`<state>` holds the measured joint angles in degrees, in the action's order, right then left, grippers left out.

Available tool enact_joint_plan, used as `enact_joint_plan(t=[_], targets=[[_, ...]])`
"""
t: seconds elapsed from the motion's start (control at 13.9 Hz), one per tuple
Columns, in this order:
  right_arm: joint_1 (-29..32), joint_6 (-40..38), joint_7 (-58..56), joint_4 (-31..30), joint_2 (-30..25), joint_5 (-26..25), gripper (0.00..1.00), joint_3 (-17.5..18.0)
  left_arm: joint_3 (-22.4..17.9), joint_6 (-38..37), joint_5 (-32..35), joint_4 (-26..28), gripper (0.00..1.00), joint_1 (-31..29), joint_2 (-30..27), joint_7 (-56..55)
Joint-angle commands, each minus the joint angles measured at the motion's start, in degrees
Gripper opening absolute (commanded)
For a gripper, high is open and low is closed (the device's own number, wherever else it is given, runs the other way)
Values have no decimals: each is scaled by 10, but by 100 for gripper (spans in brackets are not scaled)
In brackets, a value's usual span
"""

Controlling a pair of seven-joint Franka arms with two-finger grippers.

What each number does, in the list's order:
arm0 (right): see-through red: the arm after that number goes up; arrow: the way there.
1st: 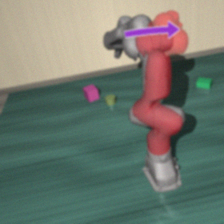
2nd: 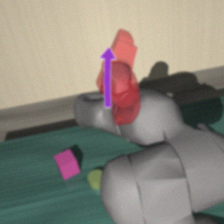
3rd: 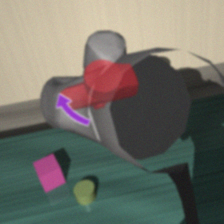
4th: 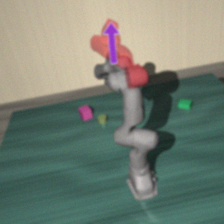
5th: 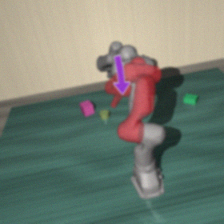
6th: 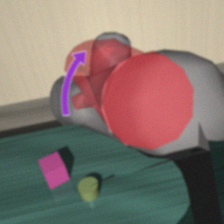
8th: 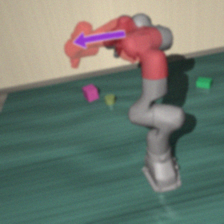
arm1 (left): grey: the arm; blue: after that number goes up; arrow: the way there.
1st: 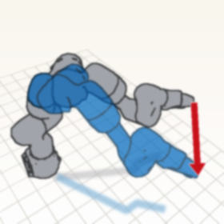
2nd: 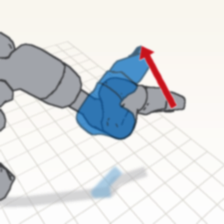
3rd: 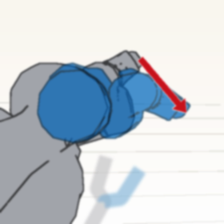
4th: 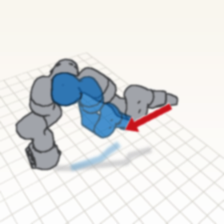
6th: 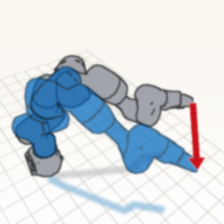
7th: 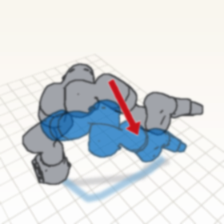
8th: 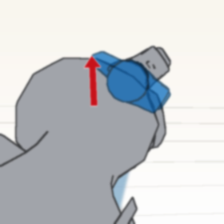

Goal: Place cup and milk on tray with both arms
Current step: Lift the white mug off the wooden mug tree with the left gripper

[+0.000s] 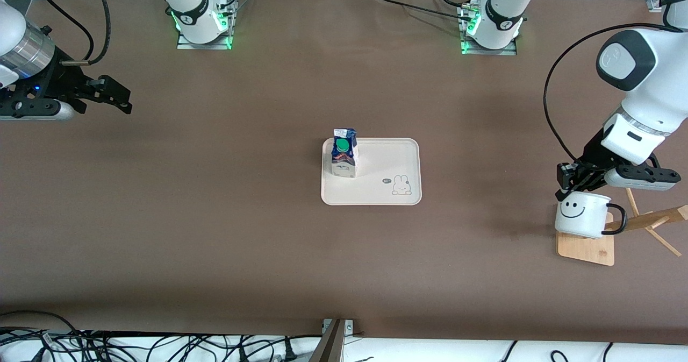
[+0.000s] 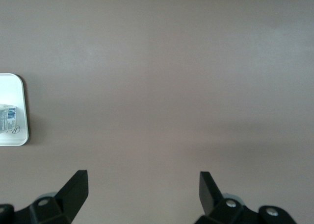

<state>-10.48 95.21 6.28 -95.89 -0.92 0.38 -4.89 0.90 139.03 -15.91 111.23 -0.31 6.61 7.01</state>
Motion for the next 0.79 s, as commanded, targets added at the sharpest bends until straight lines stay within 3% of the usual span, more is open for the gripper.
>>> enact_joint_plan(t=[0.0,0.43,0.72], targets=[[5,-6,1,11,5,3,100,-2,-2,-57,9,-20,0,12,16,-9],[5,-6,1,11,5,2,100,-2,-1,-151,2,-21,0,41,34,-25],[5,-6,1,11,5,3,100,-4,6,-233,-2,-67,0,53,58,-21]])
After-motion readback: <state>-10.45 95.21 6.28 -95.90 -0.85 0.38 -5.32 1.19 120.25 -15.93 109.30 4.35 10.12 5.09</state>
